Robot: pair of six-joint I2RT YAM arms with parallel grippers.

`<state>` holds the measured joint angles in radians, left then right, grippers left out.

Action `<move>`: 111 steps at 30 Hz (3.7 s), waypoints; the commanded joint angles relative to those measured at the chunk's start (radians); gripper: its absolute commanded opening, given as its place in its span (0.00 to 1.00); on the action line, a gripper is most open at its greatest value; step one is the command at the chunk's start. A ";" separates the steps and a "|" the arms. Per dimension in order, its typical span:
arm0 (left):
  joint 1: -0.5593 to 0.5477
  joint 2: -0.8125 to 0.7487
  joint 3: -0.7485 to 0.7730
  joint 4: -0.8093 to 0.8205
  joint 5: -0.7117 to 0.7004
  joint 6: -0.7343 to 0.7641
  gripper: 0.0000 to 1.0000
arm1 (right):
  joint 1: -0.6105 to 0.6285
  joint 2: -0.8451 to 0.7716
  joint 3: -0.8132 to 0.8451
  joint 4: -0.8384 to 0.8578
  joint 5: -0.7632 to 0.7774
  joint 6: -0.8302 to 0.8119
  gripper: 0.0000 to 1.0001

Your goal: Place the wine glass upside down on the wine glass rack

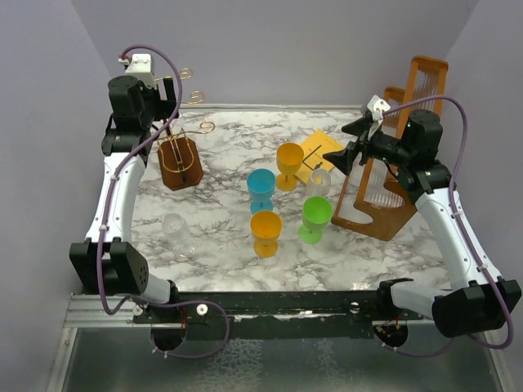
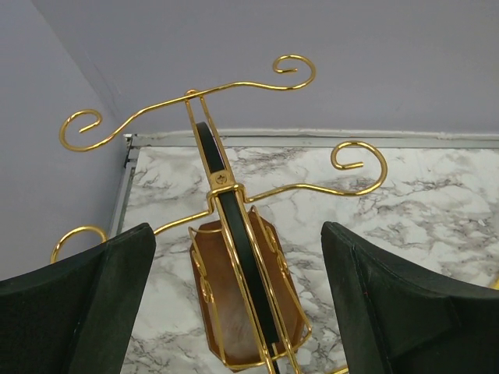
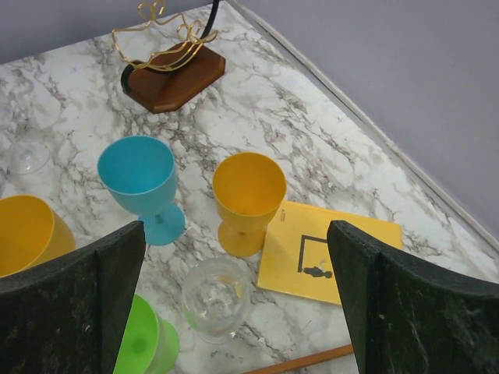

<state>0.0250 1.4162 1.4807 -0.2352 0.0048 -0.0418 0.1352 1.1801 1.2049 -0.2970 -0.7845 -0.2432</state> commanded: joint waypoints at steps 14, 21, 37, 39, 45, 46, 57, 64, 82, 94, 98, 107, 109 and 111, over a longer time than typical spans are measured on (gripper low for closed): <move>0.006 0.268 0.183 0.063 -0.121 0.000 0.79 | -0.005 0.002 -0.073 0.073 -0.089 0.049 1.00; 0.005 0.307 0.181 0.063 -0.107 0.003 0.72 | -0.005 0.019 -0.077 0.069 -0.093 0.045 0.99; 0.005 0.334 0.214 0.027 -0.045 -0.006 0.34 | -0.005 0.028 -0.092 0.076 -0.083 0.035 1.00; 0.006 0.323 0.213 0.017 -0.024 -0.025 0.28 | -0.005 0.026 -0.093 0.078 -0.085 0.037 0.99; 0.004 0.318 0.252 -0.046 0.079 -0.104 0.08 | -0.005 0.020 -0.091 0.076 -0.093 0.041 1.00; 0.003 0.315 0.251 -0.047 0.090 -0.122 0.04 | -0.005 0.020 -0.093 0.078 -0.092 0.043 0.99; -0.064 0.310 0.288 -0.070 0.142 -0.204 0.00 | -0.005 0.012 -0.096 0.082 -0.094 0.045 1.00; -0.164 0.318 0.311 -0.082 0.115 -0.211 0.00 | -0.006 0.010 -0.102 0.087 -0.089 0.044 0.99; -0.226 0.288 0.186 -0.022 0.096 -0.205 0.23 | -0.005 0.027 -0.052 0.023 -0.001 -0.024 1.00; -0.226 0.287 0.237 -0.039 0.162 -0.163 0.55 | 0.035 0.073 0.164 -0.295 0.155 -0.278 1.00; -0.226 0.286 0.278 -0.072 0.176 -0.131 0.65 | 0.115 0.101 0.179 -0.295 0.268 -0.282 1.00; -0.226 0.202 0.308 -0.138 0.167 0.009 0.99 | 0.310 0.295 0.291 -0.271 0.614 -0.171 0.88; -0.226 0.178 0.297 -0.150 0.169 0.043 0.99 | 0.323 0.358 0.352 -0.299 0.639 -0.153 0.84; -0.226 0.142 0.269 -0.145 0.169 0.074 0.98 | 0.326 0.417 0.409 -0.323 0.648 -0.125 0.79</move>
<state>-0.1986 1.6455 1.7447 -0.3607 0.1501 -0.0650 0.4511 1.5047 1.4990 -0.5812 -0.2741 -0.4397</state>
